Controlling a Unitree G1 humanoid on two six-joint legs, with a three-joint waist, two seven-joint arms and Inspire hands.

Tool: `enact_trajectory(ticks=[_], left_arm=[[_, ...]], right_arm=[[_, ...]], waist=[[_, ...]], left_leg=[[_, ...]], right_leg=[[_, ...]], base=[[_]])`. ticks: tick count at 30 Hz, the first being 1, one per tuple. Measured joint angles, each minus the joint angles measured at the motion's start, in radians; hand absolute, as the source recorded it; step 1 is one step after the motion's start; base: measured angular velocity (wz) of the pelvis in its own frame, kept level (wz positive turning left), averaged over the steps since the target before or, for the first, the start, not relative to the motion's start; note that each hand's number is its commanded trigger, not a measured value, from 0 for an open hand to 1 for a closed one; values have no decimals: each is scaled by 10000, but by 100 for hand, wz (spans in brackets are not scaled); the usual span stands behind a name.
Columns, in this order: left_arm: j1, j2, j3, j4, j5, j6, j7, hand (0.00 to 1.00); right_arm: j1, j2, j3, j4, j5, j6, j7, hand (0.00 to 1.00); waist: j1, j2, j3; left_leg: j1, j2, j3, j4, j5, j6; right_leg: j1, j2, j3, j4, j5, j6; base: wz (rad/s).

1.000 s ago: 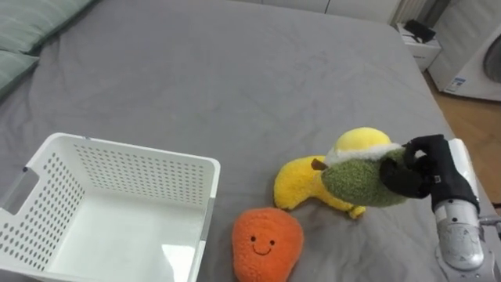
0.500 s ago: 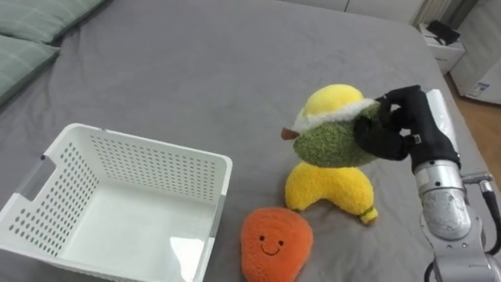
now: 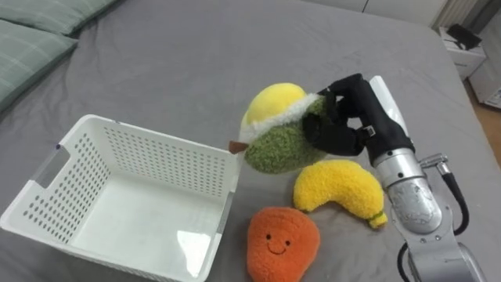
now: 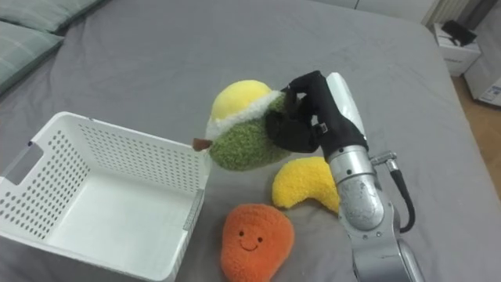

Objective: Collect toys from the bed

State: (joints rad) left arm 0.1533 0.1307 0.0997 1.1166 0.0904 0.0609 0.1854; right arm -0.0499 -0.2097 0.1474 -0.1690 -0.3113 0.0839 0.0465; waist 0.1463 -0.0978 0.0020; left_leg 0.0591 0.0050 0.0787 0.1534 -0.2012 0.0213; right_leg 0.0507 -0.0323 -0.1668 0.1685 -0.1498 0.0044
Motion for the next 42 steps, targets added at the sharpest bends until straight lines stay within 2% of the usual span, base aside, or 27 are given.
enact_trajectory(ticks=[11,14,16,25,26,27,28,29,30,31,37,42], left_arm=[[-237,33,-93,-72,-9,-4,38,0],[-315,135,-465,-185,-122,-7,29,0],[-437,133,-501,-184,-122,-15,-9,0],[-496,185,-729,-182,-214,-78,-17,0],[-501,187,-730,-182,-214,-89,-17,0],[-514,198,-730,-183,-214,-107,-17,0],[-539,211,-744,-183,-219,-115,-16,0],[-557,220,-781,-183,-223,-115,-15,0],[-596,241,-871,-183,-223,-119,-18,0],[-636,249,-914,-182,-216,-120,-21,0],[-692,272,-930,-181,-213,-146,-238,0],[-699,280,-917,-181,-213,-146,-412,0]], right_arm=[[-669,72,1032,-5,13,275,435,100],[-709,161,1453,-5,-7,407,693,100],[-790,183,1667,-4,-88,422,1005,100],[-1288,254,2259,-4,-113,428,1462,100],[-1289,263,2260,-4,-128,428,1481,86],[-1288,273,2262,-3,-143,429,1491,51],[-1288,264,2263,-3,-140,445,1511,28],[-1289,262,2263,-3,-138,464,1525,14],[-1290,267,2263,-3,-135,488,1541,6],[-1295,291,2272,-2,-135,488,1552,0],[-1294,407,2287,22,-226,489,1688,0],[-1301,458,2287,22,-289,489,1758,0]], waist=[[324,-183,-39],[371,-220,-19],[541,-194,13],[597,-236,52],[613,-243,64],[676,-260,88],[730,-283,99],[768,-294,101],[824,-304,102],[852,-317,104],[1044,-323,106],[1072,-319,109]], left_leg=[[-49,-5,-96,-7,3,2],[-152,-20,-232,100,4,1],[-171,-21,-256,92,4,1],[-228,-29,-386,104,28,-13],[-229,-28,-386,104,28,-13],[-232,-26,-386,104,29,-14],[-237,-24,-384,104,29,-14],[-239,-23,-384,105,29,-14],[-246,-24,-389,107,29,-14],[-266,-25,-397,118,29,-14],[-323,-35,-462,137,29,-14],[-357,-40,-527,154,33,-18]], right_leg=[[1,-7,-141,-16,0,0],[0,-22,-260,-28,1,-1],[0,-23,-274,-26,1,-1],[1,-28,-379,-26,1,-2],[1,-28,-380,-26,1,-2],[-5,-28,-381,-27,1,-2],[-12,-27,-387,-27,1,-2],[-15,-27,-396,-27,1,-2],[-15,-28,-417,-28,1,-2],[-19,-34,-459,-31,1,-2],[-34,-47,-582,-41,1,-2],[-33,-51,-639,-41,1,-2]], base=[[2],[13],[2],[4],[0],[0],[0],[0],[0],[4],[2],[4]])
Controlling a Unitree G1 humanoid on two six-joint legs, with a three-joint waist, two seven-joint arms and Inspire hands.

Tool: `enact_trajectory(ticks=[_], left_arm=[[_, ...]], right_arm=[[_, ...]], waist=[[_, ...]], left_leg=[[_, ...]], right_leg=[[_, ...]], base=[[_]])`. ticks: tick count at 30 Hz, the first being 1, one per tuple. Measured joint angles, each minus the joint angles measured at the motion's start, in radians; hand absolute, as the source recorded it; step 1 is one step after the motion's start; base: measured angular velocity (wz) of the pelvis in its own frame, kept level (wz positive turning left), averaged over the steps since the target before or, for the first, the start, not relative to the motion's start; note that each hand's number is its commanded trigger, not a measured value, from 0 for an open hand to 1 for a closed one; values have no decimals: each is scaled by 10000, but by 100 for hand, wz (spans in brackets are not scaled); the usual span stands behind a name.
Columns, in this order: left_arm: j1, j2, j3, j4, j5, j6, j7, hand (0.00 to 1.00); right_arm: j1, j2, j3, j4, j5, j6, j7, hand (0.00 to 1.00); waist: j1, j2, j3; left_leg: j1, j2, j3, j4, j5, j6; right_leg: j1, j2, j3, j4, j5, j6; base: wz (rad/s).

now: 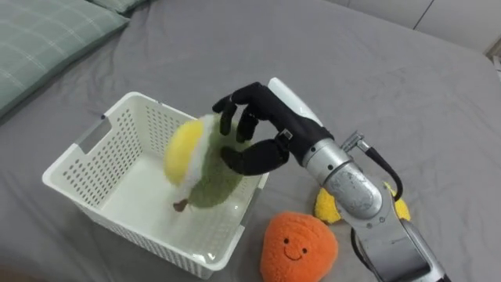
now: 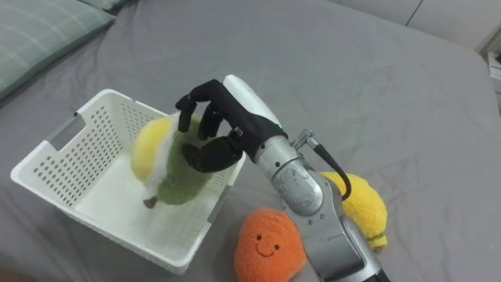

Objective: Collect toys from the bed

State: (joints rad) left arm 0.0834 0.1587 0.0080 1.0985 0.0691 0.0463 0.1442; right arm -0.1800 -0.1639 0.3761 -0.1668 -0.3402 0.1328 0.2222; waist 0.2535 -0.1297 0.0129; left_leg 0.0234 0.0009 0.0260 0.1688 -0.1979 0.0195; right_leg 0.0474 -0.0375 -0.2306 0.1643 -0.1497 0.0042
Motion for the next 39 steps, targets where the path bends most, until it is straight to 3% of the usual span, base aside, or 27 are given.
enact_trajectory(ticks=[22,30,39], left_arm=[[98,-4,260,-24,-1,-23,-147,0],[235,-72,737,-28,4,-62,-394,0],[601,-23,916,-101,20,-80,-380,0]], right_arm=[[64,-58,-38,1,-602,-1,-40,0],[305,-598,-170,65,-568,-89,-595,0],[842,-876,-1274,76,-129,-119,-1248,0]], waist=[[-67,9,2],[-97,-10,-11],[-565,-29,-30]], left_leg=[[-17,-86,-100,-11,73,42],[2,-120,-39,-41,95,72],[95,-115,22,-41,95,73]], right_leg=[[56,-84,-175,-133,2,-3],[87,-114,-151,-110,15,17],[115,-107,-38,-113,19,24]], base=[[0],[0],[-2]])
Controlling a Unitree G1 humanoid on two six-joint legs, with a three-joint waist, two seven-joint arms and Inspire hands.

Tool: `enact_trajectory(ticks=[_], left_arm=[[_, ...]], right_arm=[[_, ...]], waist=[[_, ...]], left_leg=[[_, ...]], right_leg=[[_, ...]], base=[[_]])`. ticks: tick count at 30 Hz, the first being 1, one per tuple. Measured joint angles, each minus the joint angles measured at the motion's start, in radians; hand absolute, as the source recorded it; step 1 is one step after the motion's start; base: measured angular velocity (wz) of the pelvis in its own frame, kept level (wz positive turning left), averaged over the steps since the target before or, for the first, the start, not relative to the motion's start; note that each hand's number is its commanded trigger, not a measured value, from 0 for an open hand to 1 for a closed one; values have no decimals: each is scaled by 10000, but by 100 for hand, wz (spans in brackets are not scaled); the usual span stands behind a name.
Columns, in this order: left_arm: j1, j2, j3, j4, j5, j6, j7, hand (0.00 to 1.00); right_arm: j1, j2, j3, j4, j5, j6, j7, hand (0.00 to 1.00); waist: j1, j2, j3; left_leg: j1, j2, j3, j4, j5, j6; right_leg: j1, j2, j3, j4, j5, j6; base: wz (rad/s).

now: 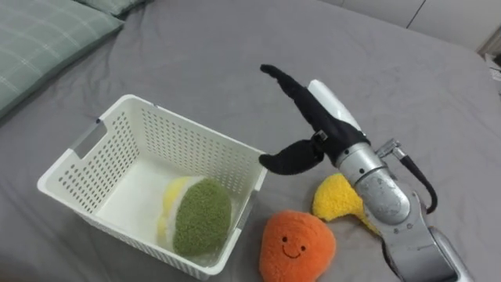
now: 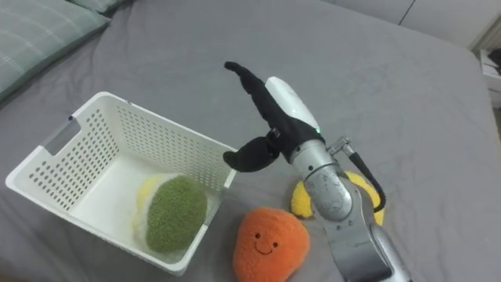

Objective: Collect toys from the bed

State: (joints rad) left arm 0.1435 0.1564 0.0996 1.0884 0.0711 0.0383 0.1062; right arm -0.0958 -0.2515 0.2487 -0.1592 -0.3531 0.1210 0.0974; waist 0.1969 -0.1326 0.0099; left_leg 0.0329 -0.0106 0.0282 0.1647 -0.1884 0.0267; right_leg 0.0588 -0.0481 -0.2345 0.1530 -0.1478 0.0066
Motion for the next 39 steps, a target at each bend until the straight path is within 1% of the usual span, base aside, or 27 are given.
enact_trajectory(ticks=[3,4,6,8,10,12,13,15,18,21,23,24,25,26,28,29,31,32,33,34,35,37,38,39], left_arm=[[58,1,13,5,-13,13,17,0],[54,0,45,6,-12,17,29,0],[62,-4,66,5,-9,17,33,0],[84,-10,105,5,-9,18,30,0],[214,-28,232,-1,-4,17,28,0],[347,-18,256,0,-3,18,110,0],[456,-3,273,4,19,19,144,0],[561,-4,363,23,92,22,162,0],[700,-1,422,157,86,56,188,0],[757,13,422,344,98,85,183,0],[843,49,454,329,350,143,134,0],[843,83,457,313,581,232,103,0],[838,122,458,276,752,255,89,0],[804,143,461,251,790,256,80,0],[683,275,431,219,777,268,52,0],[640,307,425,215,779,266,50,0],[493,406,274,228,773,263,120,0],[451,444,186,240,773,263,149,0],[384,496,114,250,773,257,175,0],[318,545,23,280,777,258,205,0],[274,566,-32,290,776,259,212,0],[102,584,-227,290,769,249,226,0],[64,591,-283,293,769,247,227,0],[-18,591,-285,311,714,250,227,0]], right_arm=[[219,-79,-80,39,0,1,-255,0],[234,-80,-101,97,-9,0,-308,0],[234,-77,-233,168,-8,-1,-321,0],[236,-79,-459,228,-3,-1,-362,0],[300,-79,-767,281,-40,-3,-558,0],[306,-89,-881,415,-122,-14,-734,0],[302,-88,-966,636,-136,-94,-761,0],[302,-87,-1148,1154,-137,-225,-859,0],[300,-87,-1340,2252,-47,-361,-1130,0],[289,-100,-1629,3296,-5,-362,-1361,0],[268,-112,-1647,3751,-13,-382,-1552,0],[244,-117,-1645,4132,-18,-468,-1684,0],[223,-129,-1638,4472,-20,-493,-1810,0],[166,-143,-1624,4674,-18,-531,-1851,0],[-309,-255,-1523,5778,-19,-620,-1982,0],[-415,-273,-1518,6056,-19,-624,-2043,0],[-931,-275,-1513,7205,39,-647,-2338,0],[-1037,-275,-1511,7418,84,-651,-2408,0],[-1230,-273,-1510,7791,156,-664,-2542,0],[-1405,-276,-1512,8070,183,-667,-2717,0],[-1498,-288,-1512,8194,214,-684,-2812,0],[-1904,-410,-1511,8743,422,-806,-3152,0],[-2023,-430,-1511,8874,469,-818,-3194,0],[-2236,-461,-1499,9237,585,-939,-3285,0]], waist=[[-45,28,15],[-161,27,12],[-273,27,9],[-318,29,-8],[-365,-1,-42],[-437,-17,-76],[-493,-37,-99],[-511,-57,-113],[-565,-53,-111],[-553,-33,-97],[-543,-17,-86],[-543,-23,-89],[-511,-45,-105],[-497,-69,-100],[-496,-213,-118],[-463,-225,-99],[-403,-265,-52],[-391,-287,-35],[-356,-344,1],[-336,-403,20],[-337,-426,28],[-397,-475,19],[-372,-485,22],[-330,-490,43]], left_leg=[[158,17,111,-48,-1,0],[165,17,116,-48,-1,0],[145,15,114,-52,-1,0],[144,15,116,-50,-1,1],[124,17,114,-75,-2,1],[125,17,119,-18,-2,1],[122,15,119,-7,-2,1],[121,13,125,2,-2,1],[105,4,121,26,-4,6],[63,1,116,49,-18,28],[42,2,87,66,-18,27],[19,5,91,71,-18,27],[-123,14,93,105,-17,26],[-235,19,88,156,-17,25],[-635,31,70,303,12,26],[-710,34,65,326,17,26],[-898,30,65,331,42,39],[-940,31,61,331,47,39],[-1023,32,39,331,52,34],[-1150,23,-20,340,66,26],[-1233,20,-56,357,71,25],[-1701,-4,-190,571,81,33],[-1783,-6,-189,605,86,36],[-1913,-11,-221,665,92,38]], right_leg=[[73,18,126,-2,0,0],[82,19,133,-3,0,0],[82,17,129,-2,1,2],[82,18,136,1,2,3],[68,20,122,2,2,2],[65,18,89,2,2,2],[70,14,80,2,3,3],[72,8,82,2,12,10],[76,-8,75,6,29,24],[75,-24,50,25,36,30],[66,-19,21,22,37,27],[43,-18,11,25,39,25],[-99,-18,5,74,44,16],[-187,-20,-9,96,50,7],[-552,-21,-34,184,104,-30],[-608,-19,-45,180,117,-33],[-771,-24,-67,180,143,-31],[-806,-26,-83,178,147,-32],[-885,-26,-112,177,150,-36],[-983,-26,-160,178,152,-39],[-1039,-27,-201,175,153,-40],[-1328,-66,-445,168,156,-43],[-1397,-68,-450,164,157,-42],[-1495,-70,-456,152,161,-40]], base=[[-12],[-3],[0],[0],[0],[0],[0],[0],[0],[0],[0],[0],[0],[0],[4],[4],[2],[4],[7],[9],[19],[26],[15],[16]])
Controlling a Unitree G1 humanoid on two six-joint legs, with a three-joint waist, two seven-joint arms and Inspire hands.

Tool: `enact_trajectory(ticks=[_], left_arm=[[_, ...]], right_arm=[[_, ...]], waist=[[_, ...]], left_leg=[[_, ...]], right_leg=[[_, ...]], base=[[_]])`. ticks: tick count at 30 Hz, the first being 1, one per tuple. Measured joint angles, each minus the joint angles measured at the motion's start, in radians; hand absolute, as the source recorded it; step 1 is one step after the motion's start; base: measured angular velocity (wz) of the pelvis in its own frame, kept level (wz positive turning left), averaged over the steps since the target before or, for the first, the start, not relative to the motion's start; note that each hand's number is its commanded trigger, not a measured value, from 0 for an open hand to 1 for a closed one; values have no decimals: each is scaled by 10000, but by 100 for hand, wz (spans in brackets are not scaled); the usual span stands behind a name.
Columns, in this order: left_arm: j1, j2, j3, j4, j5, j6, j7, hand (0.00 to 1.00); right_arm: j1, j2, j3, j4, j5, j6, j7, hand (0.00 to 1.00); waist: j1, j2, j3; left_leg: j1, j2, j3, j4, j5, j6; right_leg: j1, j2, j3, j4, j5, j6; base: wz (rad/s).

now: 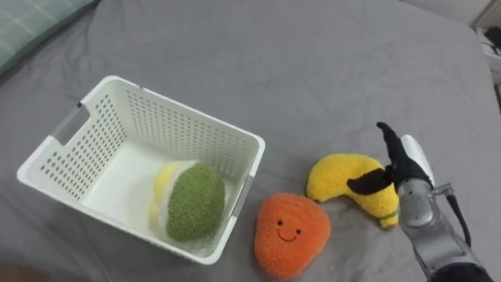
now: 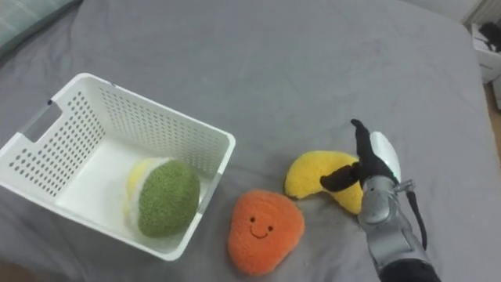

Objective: Collect toys from the bed

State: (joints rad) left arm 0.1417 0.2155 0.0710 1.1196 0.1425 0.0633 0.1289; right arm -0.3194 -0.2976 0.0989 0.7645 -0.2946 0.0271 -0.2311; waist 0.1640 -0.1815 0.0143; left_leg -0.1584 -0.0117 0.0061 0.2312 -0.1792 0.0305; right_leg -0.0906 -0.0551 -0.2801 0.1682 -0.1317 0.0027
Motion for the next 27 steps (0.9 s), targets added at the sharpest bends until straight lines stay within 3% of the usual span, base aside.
enact_trajectory(ticks=[8,16,27], left_arm=[[-368,52,-183,96,-735,-239,101,0],[-504,43,-181,235,-731,-289,141,0],[-1024,45,-564,482,-734,-381,151,0]], right_arm=[[-739,-47,68,1825,504,-286,-302,0],[-1418,-193,190,2886,539,-615,-630,0],[-1573,-328,471,3945,494,-710,-949,0]], waist=[[349,41,73],[387,74,238],[639,192,274]], left_leg=[[-558,-15,-124,83,61,-12],[-948,-19,-264,77,156,-45],[-1120,-24,-373,65,180,-52]], right_leg=[[-447,-36,-260,-14,1,2],[-766,-41,-455,-15,14,-20],[-904,-46,-540,-13,15,-21]], base=[[10],[6],[2]])
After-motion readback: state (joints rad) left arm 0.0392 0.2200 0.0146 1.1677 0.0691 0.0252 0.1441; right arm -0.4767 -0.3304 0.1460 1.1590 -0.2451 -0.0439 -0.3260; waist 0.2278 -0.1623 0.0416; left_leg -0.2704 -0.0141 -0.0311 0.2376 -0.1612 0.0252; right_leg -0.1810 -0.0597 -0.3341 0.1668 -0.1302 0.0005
